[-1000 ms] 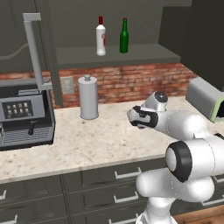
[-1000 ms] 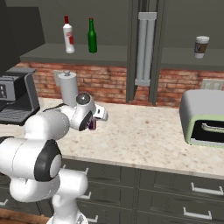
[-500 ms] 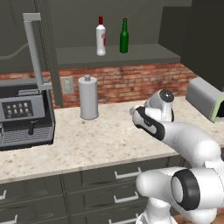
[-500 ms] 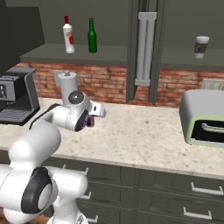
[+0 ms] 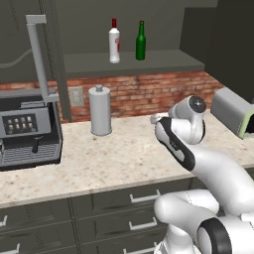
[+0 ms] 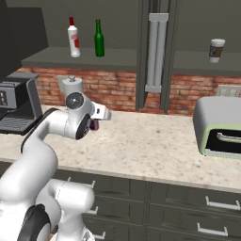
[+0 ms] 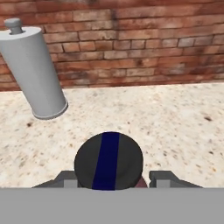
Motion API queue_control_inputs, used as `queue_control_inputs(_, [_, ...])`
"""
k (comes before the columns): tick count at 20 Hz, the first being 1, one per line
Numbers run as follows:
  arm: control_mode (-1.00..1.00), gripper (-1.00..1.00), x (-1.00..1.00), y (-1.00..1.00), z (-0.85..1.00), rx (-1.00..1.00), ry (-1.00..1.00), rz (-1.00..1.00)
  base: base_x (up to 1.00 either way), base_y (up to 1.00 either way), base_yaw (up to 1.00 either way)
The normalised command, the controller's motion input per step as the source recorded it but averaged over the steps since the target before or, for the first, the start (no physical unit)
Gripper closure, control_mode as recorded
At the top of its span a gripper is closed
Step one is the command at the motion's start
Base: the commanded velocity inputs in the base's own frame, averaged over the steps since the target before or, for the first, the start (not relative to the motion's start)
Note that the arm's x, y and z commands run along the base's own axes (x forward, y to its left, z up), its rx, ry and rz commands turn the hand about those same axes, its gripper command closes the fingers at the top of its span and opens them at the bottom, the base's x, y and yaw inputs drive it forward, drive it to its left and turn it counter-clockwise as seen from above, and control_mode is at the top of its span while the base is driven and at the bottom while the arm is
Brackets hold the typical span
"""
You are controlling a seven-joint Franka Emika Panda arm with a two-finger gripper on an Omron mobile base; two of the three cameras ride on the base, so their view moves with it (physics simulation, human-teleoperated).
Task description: Sort all alcoholic drinks to one cabinet, and non-alcoholic drinks to the other.
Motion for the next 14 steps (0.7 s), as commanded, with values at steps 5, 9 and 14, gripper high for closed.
queue_control_inputs(5, [-1.0,1.0,-0.27,0.0,0.42,0.0,-0.01,-0.01,0.0,0.0,0.0])
queue_control_inputs(9, [-1.0,1.0,-0.26,0.0,0.34,0.0,-0.02,-0.01,0.0,0.0,0.0])
queue_control_inputs(14, [-1.0,1.0,-0.3,0.0,0.28,0.0,-0.04,-0.01,0.0,0.0,0.0])
